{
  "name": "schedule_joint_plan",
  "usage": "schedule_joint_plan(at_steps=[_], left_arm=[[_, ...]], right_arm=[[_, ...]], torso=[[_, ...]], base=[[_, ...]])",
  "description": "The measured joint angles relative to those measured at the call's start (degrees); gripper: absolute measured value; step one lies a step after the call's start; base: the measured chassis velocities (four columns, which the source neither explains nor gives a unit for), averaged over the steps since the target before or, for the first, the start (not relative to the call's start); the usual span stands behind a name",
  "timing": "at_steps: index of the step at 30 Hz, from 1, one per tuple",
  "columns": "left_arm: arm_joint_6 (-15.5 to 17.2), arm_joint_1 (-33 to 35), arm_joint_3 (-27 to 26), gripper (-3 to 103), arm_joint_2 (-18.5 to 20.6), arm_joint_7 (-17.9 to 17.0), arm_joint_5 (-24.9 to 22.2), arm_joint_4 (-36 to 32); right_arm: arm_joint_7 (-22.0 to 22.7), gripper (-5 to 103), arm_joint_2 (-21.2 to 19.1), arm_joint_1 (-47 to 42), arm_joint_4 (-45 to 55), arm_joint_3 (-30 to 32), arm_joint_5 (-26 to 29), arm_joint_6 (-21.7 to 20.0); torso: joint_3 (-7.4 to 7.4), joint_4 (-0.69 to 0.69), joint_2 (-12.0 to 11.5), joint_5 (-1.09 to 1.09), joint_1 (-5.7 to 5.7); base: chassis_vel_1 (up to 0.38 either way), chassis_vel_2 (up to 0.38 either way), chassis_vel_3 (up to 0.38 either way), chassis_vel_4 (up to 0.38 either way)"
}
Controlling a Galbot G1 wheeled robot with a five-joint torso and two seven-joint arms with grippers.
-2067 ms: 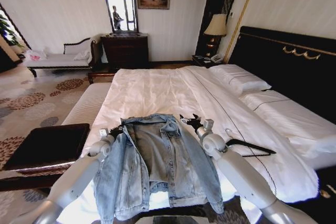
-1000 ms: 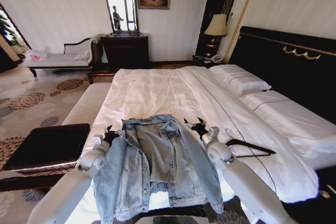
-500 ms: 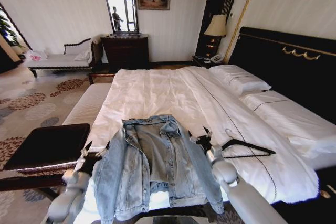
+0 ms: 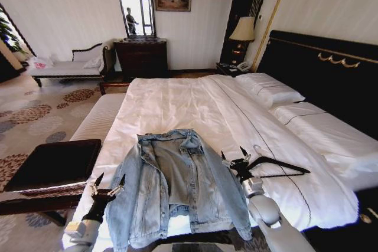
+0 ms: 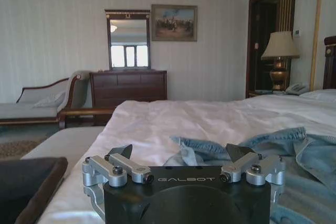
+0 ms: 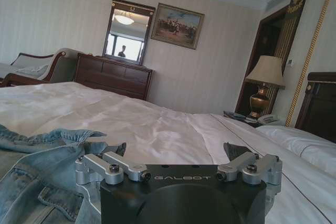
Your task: Pick up the clothes from the bed and hang them on the clothes hanger.
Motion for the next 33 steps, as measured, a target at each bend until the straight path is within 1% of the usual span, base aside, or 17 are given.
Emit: schedule_joint_plan(at_steps=[4,8,13,22,33], left_arm=[[0.0,0.0,-0.1,100,-0.8,-0.4,0.8,-1.7],[0.4,0.7,0.1,100,-2.8,-0.9,1.4,-3.1],[0.2,1.6,-0.1,100,-3.4,-0.9,1.3,-2.9],[-0.4,2.6,0.2,100,-5.2,-0.9,1.0,-2.3],[-0.5,3.0,0.7,100,-6.1,-0.8,0.9,-2.5]], right_arm=[[-0.4,100,0.8,-0.9,1.0,0.3,-0.5,0.3],[-0.6,100,1.8,-2.1,2.4,1.1,-0.6,0.4],[-0.7,100,1.9,-2.5,2.4,1.3,-0.6,0.3],[-0.5,100,1.2,-2.3,2.1,1.3,-0.5,0.1],[-0.4,100,0.7,-3.1,2.1,1.8,-0.1,-0.1]], torso=[[0.00,0.00,0.0,0.00,0.00],[0.00,0.01,0.0,0.00,0.00],[0.00,0.00,0.0,0.00,0.00],[0.01,0.01,0.0,0.01,0.01],[0.00,0.01,0.0,0.00,0.01]], base=[[0.000,0.000,0.000,0.000],[0.000,0.000,0.000,0.000],[0.000,0.000,0.000,0.000],[-0.097,-0.090,0.096,0.085],[-0.109,-0.110,0.095,0.097]])
